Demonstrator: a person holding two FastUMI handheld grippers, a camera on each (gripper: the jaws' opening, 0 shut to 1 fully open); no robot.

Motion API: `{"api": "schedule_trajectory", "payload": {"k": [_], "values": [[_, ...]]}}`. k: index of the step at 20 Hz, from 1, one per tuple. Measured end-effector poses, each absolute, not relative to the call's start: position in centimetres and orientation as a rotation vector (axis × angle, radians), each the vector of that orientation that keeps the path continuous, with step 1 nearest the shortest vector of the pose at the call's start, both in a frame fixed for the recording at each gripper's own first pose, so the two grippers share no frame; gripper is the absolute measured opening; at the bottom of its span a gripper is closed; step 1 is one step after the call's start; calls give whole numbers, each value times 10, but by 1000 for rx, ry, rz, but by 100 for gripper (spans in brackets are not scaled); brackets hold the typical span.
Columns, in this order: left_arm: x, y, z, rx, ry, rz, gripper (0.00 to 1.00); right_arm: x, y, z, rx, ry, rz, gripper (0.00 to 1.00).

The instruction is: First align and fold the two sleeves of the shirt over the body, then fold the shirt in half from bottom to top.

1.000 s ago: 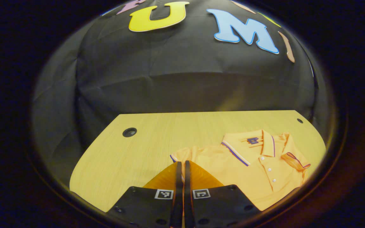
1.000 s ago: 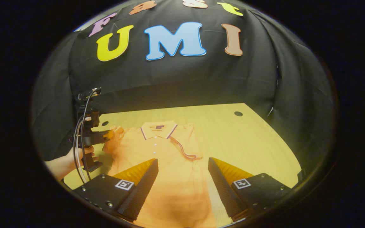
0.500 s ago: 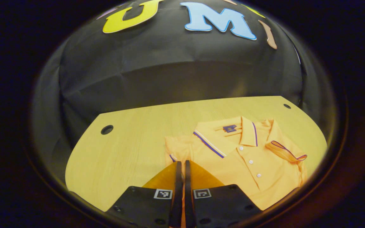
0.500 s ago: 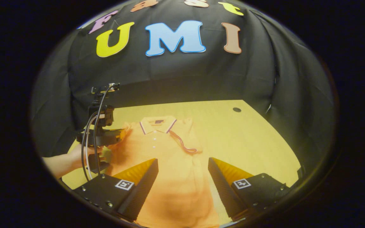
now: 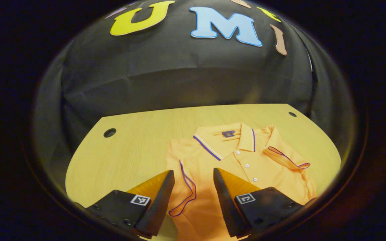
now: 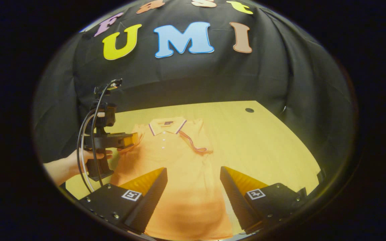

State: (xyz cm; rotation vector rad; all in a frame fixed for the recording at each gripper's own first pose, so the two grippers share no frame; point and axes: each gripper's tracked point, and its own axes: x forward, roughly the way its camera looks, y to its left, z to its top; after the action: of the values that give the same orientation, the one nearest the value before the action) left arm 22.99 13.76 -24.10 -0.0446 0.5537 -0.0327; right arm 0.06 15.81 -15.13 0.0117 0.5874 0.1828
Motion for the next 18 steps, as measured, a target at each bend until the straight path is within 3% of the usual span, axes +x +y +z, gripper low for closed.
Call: {"api": "schedule_trajectory", "payload": {"k": [4, 6, 18], "values": [[193, 137, -225, -50, 530, -6, 92, -24, 143, -165, -5, 598, 212, 99], [166, 136, -220, -48, 528, -2, 94, -36, 134, -174, -9, 615, 215, 98], [-2, 131, -250, -62, 595, 22, 94, -105, 113, -228, -38, 706, 263, 98]]}}
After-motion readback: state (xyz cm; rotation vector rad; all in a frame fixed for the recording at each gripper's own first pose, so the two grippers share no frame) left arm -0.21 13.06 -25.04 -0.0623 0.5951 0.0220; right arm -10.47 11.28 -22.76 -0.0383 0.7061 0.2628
